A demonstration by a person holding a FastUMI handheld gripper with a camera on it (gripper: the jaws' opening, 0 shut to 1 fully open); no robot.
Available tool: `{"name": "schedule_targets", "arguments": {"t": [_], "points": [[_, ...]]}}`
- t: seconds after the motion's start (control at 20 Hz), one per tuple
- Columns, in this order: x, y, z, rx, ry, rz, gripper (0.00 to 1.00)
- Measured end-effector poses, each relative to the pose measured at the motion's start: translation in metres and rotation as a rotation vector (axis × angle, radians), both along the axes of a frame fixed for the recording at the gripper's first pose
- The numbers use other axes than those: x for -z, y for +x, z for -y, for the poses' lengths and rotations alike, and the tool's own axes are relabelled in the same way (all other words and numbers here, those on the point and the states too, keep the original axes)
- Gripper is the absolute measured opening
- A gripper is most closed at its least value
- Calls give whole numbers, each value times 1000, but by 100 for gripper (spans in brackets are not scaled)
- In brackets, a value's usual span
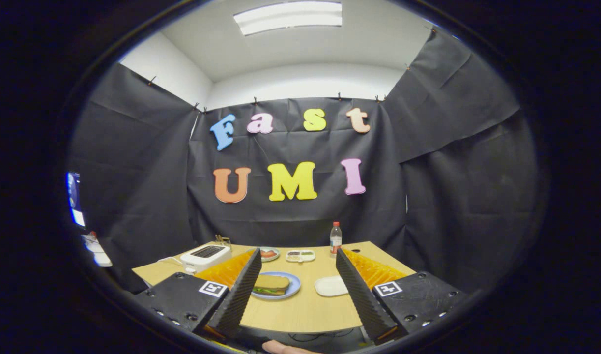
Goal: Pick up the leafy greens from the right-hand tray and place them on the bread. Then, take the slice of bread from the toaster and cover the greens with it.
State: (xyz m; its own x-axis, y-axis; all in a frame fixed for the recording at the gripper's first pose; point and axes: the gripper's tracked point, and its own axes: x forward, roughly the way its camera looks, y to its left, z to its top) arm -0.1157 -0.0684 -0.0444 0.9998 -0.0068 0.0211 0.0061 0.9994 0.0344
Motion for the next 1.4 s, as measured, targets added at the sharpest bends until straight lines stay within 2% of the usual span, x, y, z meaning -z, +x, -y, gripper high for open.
{"name": "schedule_targets", "arguments": {"t": [0.2, 0.55, 1.1, 1.4], "points": [[2, 0, 9, 18, 5, -4, 93], [15, 4, 9, -1, 18, -22, 93], [30, 12, -7, -30, 6, -50, 93], [21, 15, -23, -30, -25, -36, 93]]}}
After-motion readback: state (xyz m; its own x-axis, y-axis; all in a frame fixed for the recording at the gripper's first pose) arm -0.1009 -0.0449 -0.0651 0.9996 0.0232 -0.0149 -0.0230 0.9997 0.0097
